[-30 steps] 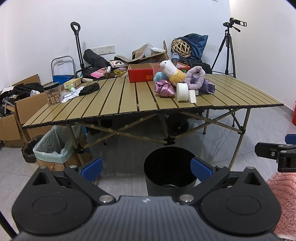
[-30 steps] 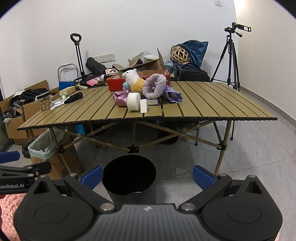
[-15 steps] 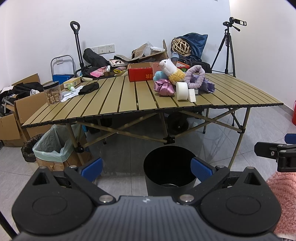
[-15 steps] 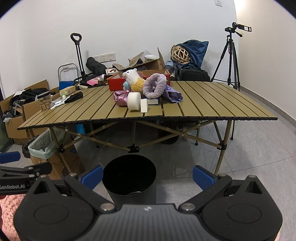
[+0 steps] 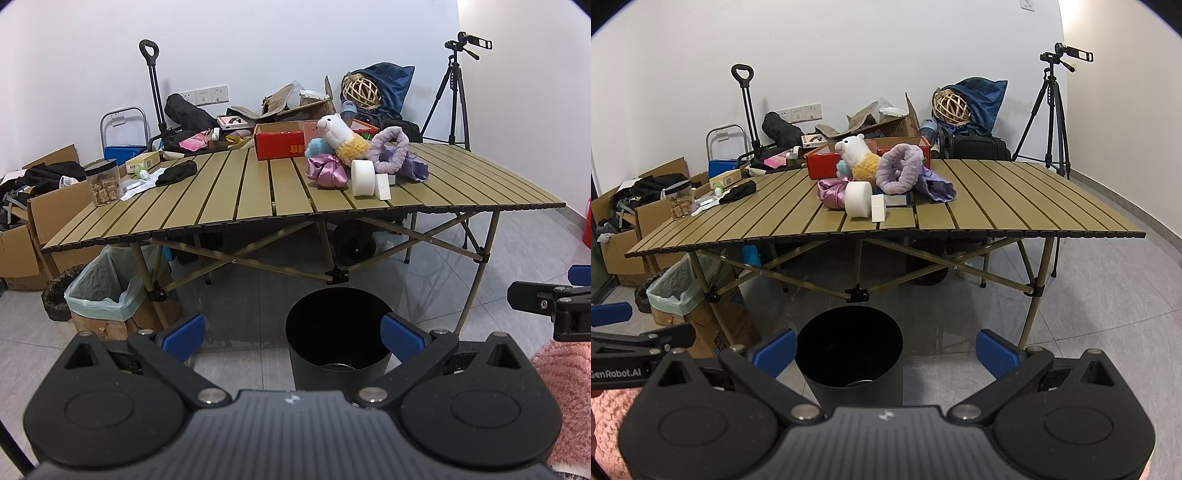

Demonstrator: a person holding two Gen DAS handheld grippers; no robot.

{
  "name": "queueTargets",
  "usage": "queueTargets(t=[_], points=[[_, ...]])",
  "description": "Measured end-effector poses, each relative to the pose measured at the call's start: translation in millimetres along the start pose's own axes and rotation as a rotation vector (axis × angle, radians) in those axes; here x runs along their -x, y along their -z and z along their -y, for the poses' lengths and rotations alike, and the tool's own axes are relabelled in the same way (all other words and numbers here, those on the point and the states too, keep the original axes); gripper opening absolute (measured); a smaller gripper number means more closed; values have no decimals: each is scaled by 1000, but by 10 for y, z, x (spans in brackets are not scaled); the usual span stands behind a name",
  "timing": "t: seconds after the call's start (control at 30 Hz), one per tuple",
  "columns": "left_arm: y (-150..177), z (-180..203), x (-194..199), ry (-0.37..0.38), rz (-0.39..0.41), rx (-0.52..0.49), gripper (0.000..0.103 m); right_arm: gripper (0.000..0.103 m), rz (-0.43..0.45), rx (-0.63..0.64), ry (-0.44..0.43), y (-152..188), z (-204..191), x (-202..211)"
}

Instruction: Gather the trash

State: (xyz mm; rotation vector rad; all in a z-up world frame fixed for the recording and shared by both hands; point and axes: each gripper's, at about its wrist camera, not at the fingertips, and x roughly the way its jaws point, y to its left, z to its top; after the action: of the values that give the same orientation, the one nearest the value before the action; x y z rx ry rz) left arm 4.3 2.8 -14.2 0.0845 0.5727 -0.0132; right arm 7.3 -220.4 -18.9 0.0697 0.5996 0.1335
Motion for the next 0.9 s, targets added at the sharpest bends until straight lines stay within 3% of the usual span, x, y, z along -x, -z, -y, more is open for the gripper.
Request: queueTargets(t=[0.9], points=[[-37, -13, -141, 10, -57, 12, 103, 103, -43, -2, 3, -39, 14, -142]])
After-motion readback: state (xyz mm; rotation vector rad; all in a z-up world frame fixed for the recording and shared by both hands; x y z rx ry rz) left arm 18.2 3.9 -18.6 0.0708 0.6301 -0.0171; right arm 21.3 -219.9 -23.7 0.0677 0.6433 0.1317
